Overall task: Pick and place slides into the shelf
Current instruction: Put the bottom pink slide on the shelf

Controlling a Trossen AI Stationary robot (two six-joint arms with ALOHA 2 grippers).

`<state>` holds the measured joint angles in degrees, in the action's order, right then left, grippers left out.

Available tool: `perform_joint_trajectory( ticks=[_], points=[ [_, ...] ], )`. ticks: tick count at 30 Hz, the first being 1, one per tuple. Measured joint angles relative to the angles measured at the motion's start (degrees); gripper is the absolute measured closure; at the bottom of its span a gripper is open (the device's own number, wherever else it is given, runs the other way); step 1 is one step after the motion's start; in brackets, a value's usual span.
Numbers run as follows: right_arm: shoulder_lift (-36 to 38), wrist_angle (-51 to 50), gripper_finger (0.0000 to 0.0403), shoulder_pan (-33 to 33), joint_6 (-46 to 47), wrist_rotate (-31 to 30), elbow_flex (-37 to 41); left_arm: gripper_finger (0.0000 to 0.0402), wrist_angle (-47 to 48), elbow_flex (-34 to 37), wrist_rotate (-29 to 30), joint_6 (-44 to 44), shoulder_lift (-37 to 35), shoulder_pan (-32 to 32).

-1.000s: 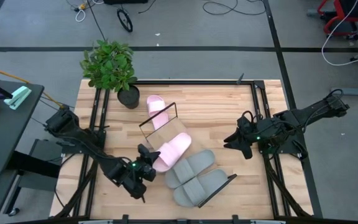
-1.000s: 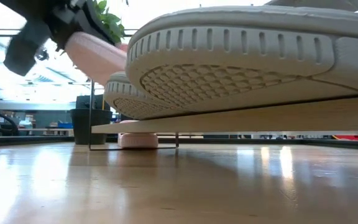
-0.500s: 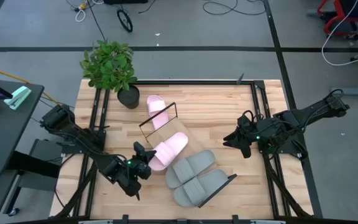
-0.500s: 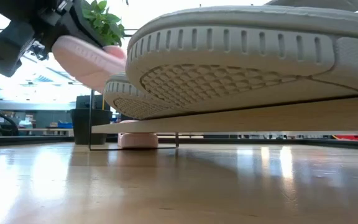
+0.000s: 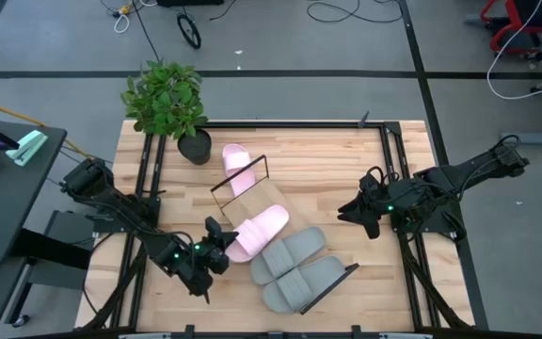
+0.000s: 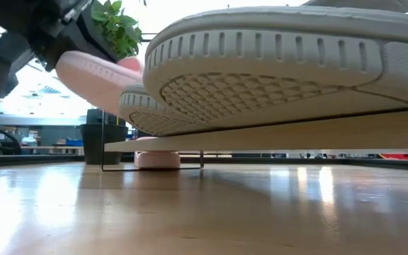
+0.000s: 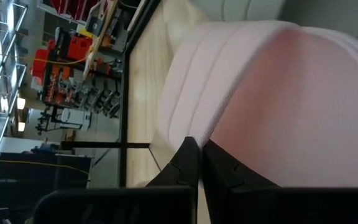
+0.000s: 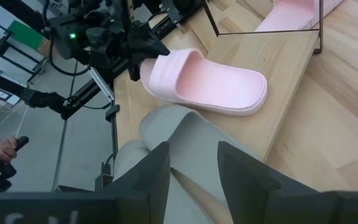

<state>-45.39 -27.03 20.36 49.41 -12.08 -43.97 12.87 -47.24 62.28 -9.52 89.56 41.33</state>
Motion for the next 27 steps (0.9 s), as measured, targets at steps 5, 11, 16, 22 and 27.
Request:
perform_joint_trajectory(
  ticks=[5,11,16,22,27],
  points=[
    [0.0,0.0,0.0264,0.0,0.6,-0.6,0.0,0.0394,-2.9,2.7,-0.6,-0.1,0.0,-0.4],
    [0.0,0.0,0.0266,0.0,0.7,-1.3,0.0,0.0393,-3.0,3.7,-0.9,-0.2,0.0,-2.1],
    [0.0,0.0,0.0265,0.0,0.7,-1.3,0.0,0.0395,-4.6,3.6,-0.8,-0.4,0.0,-2.7],
    [0.0,0.0,0.0267,0.0,0.7,-1.6,0.0,0.0394,-7.3,3.6,-2.1,-3.1,0.0,-2.7],
    [0.0,0.0,0.0267,0.0,0.7,-1.6,0.0,0.0394,-7.4,3.7,-3.3,-4.6,0.0,-3.4]
  ],
)
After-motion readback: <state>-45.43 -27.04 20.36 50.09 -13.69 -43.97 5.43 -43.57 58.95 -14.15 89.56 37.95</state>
